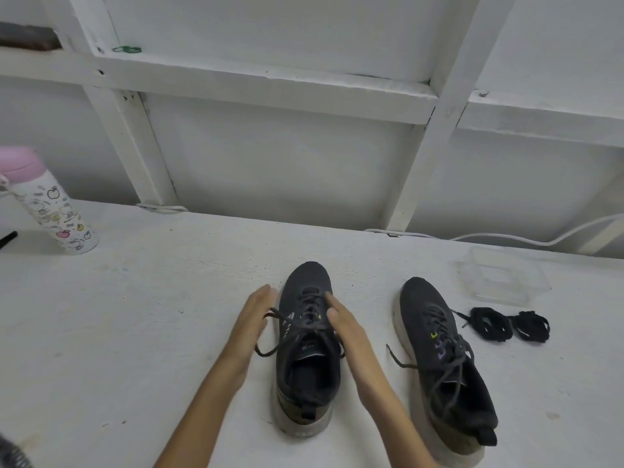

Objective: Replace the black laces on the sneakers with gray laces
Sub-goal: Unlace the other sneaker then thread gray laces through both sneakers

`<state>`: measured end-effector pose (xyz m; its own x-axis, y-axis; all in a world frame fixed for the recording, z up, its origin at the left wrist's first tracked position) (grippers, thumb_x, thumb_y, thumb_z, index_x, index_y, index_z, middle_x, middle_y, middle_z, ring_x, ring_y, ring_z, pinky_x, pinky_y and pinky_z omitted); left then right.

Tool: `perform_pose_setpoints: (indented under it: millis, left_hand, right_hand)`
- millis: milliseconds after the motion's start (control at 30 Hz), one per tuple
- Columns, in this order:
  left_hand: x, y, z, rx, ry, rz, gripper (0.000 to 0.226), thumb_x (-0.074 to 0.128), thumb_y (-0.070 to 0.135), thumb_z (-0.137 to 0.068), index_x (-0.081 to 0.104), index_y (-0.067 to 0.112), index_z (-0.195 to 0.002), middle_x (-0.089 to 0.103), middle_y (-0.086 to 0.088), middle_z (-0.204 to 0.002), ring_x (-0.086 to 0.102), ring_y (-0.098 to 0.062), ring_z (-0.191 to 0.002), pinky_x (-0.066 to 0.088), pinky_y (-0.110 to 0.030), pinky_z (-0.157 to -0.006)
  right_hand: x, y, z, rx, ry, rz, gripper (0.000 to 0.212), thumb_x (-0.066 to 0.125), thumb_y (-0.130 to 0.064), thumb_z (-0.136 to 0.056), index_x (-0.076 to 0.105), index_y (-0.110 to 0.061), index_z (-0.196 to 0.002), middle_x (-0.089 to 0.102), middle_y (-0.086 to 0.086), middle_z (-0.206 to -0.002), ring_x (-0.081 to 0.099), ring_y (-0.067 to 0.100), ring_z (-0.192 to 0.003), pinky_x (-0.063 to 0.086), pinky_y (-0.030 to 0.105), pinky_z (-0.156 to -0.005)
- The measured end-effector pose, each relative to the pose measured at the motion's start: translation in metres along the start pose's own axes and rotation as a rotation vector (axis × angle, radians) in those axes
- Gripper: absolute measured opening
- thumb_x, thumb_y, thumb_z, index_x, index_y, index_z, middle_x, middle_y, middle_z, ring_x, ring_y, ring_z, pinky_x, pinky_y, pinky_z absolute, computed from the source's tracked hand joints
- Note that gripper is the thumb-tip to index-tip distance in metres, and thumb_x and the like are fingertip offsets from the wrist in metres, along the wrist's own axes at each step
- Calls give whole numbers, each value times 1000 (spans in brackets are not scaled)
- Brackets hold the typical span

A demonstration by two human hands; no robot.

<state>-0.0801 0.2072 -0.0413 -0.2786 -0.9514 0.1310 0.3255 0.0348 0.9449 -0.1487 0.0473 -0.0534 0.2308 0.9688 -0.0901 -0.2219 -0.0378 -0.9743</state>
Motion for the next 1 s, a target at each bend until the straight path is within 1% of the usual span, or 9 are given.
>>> perform_pose_setpoints:
  millis: [67,167,267,433,533,633,733,833,1000]
  left_hand:
    - [15,-2,4,-22,-85,-78,52,56,33,-94,39,27,-143,47,15,-139,51,9,-116,42,-12,-92]
    - [21,-7,7,-38,-140,-188,64,56,27,-96,24,30,-152,32,16,-152,42,-1,-129,40,-10,-92]
    - [16,-5,7,-48,-144,-187,65,54,23,-97,21,31,-152,31,20,-143,41,8,-115,40,2,-71]
    - [15,-7,4,-63,-175,-163,64,53,21,-97,21,32,-151,32,21,-138,38,23,-97,38,6,-63]
    - [13,-9,3,-50,-173,-154,65,54,23,-96,22,34,-151,33,20,-143,39,22,-102,39,6,-65]
    - [12,-13,2,-40,-158,-158,64,54,25,-96,22,36,-151,32,24,-142,41,16,-111,39,4,-68]
    - [13,-17,1,-30,-143,-144,64,54,27,-96,22,37,-151,32,23,-148,41,8,-121,39,-3,-76]
    - [16,-23,1,-15,-120,-125,63,52,27,-98,20,36,-152,31,26,-143,42,18,-110,37,-4,-79]
    - [24,-31,-1,10,-86,-93,63,49,24,-99,18,33,-153,25,20,-154,36,-3,-135,35,-22,-105]
  right_hand:
    - [10,4,2,7,-20,41,42,46,-51,-97,37,-49,-138,27,-20,-156,25,-7,-141,19,25,-119]
    - [9,2,12,41,-42,42,43,43,-60,-92,34,-56,-134,26,-22,-156,21,-6,-142,18,30,-122]
    - [-11,-13,25,25,-23,97,59,48,-63,-88,33,-52,-143,25,-25,-156,20,-4,-144,15,32,-122]
    - [-76,-52,56,-112,128,183,55,63,-48,-81,49,-52,-135,33,-29,-151,27,-11,-139,21,30,-119]
    - [-120,-61,74,-129,253,193,43,65,-34,-86,59,-48,-126,47,-25,-143,40,-5,-133,32,24,-109]
    - [-148,-41,81,-68,269,179,41,65,-36,-86,60,-49,-124,54,-27,-135,46,-12,-124,37,18,-97]
    - [-149,-9,85,-3,208,61,65,73,-57,-71,57,-41,-131,56,-24,-135,48,-6,-127,36,23,-104]
    - [-146,12,85,-35,241,-57,97,79,-72,-50,54,-35,-137,51,-23,-142,42,-6,-133,32,29,-110]
    - [-137,26,71,-17,248,-141,70,80,-28,-67,57,-42,-131,50,-21,-142,44,3,-133,44,19,-97]
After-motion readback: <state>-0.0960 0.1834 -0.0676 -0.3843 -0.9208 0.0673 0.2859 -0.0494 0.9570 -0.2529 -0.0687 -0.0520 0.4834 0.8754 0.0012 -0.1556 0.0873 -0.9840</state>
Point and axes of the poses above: each hand's wrist, its own z-axis away from the middle knuckle, its own x-axis out of the palm, y = z × x, the point moved 1 cm from there along -z, towards the middle knuckle
